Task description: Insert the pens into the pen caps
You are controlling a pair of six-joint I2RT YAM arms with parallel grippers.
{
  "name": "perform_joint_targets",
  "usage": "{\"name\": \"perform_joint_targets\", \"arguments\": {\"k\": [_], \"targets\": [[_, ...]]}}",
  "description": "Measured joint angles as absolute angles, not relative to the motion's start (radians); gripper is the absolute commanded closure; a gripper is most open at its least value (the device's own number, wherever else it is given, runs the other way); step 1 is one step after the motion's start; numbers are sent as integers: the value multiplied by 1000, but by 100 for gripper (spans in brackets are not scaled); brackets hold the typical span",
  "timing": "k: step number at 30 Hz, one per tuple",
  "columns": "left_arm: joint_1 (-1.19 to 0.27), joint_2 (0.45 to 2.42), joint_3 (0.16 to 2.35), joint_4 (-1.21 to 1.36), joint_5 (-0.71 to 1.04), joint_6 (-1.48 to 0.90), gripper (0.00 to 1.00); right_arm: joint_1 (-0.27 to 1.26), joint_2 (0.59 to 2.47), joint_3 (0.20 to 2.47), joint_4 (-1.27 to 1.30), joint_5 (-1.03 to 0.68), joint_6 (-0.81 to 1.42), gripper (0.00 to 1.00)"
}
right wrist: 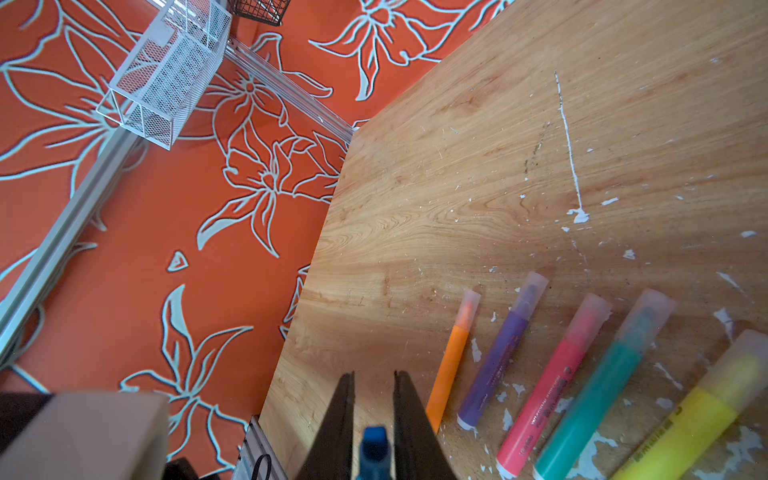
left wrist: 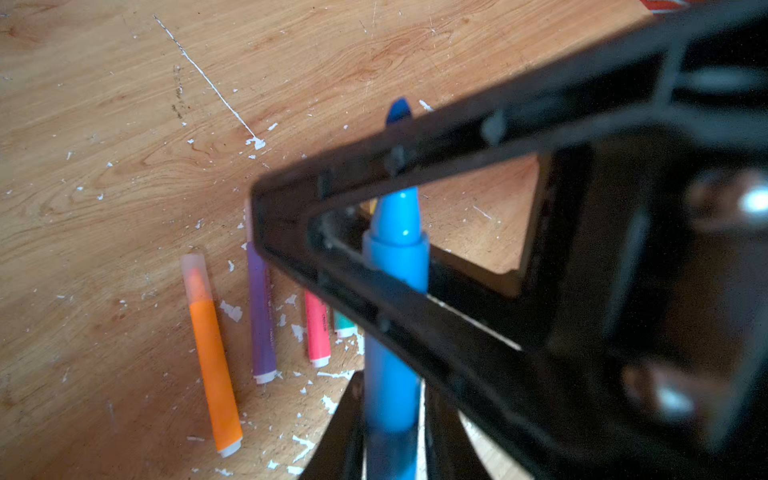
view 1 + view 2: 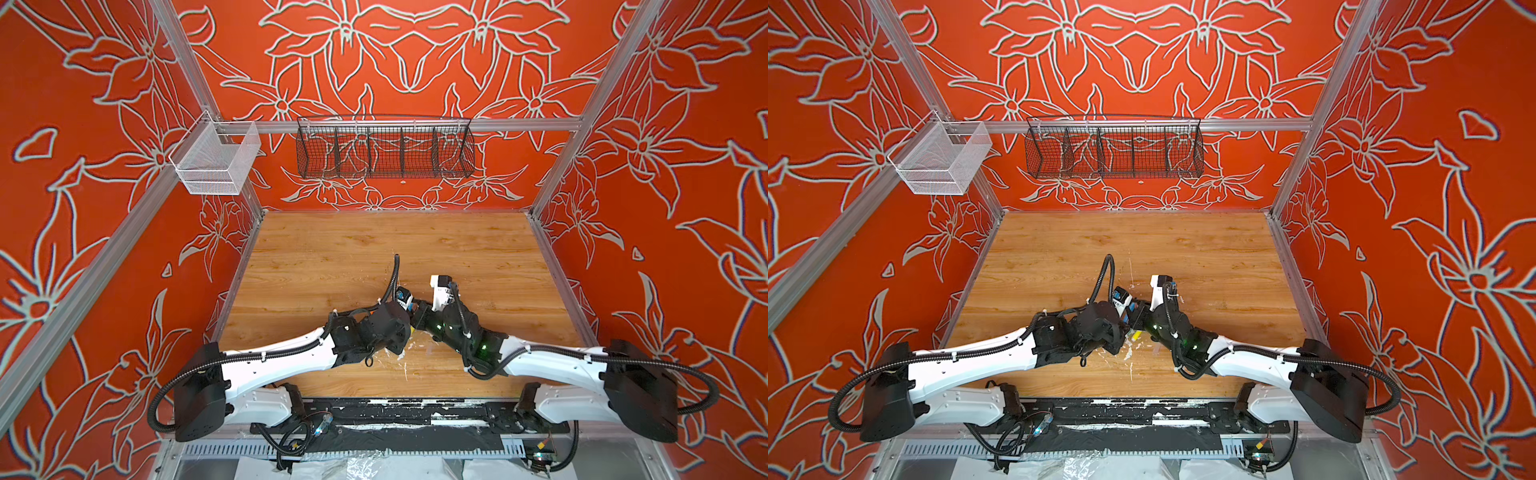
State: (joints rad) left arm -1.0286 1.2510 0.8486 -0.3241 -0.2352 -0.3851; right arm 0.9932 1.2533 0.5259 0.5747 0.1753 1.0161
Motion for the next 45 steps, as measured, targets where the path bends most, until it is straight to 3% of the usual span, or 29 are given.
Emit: {"name": "perform_joint_targets", "arguments": {"k": [7,21,27,37,45], "targets": [[-1029,1260,839,-292,-243,-377,84,993,1253,511,595,183,1026,100],[-1029,1293,770,-154,-231,-327,88,993,1247,462,610,208,1045,100],[-1029,1249,722,-111,-222,-307,100,994,1247,461,618,205,1052,100],[-1024,1203,704,-128,-243,-308,100,997,1235,475,582,210,1049,53],[-894,1084,740,-376,-304,-382,100,997,1056,574,214,253,963,46]]}}
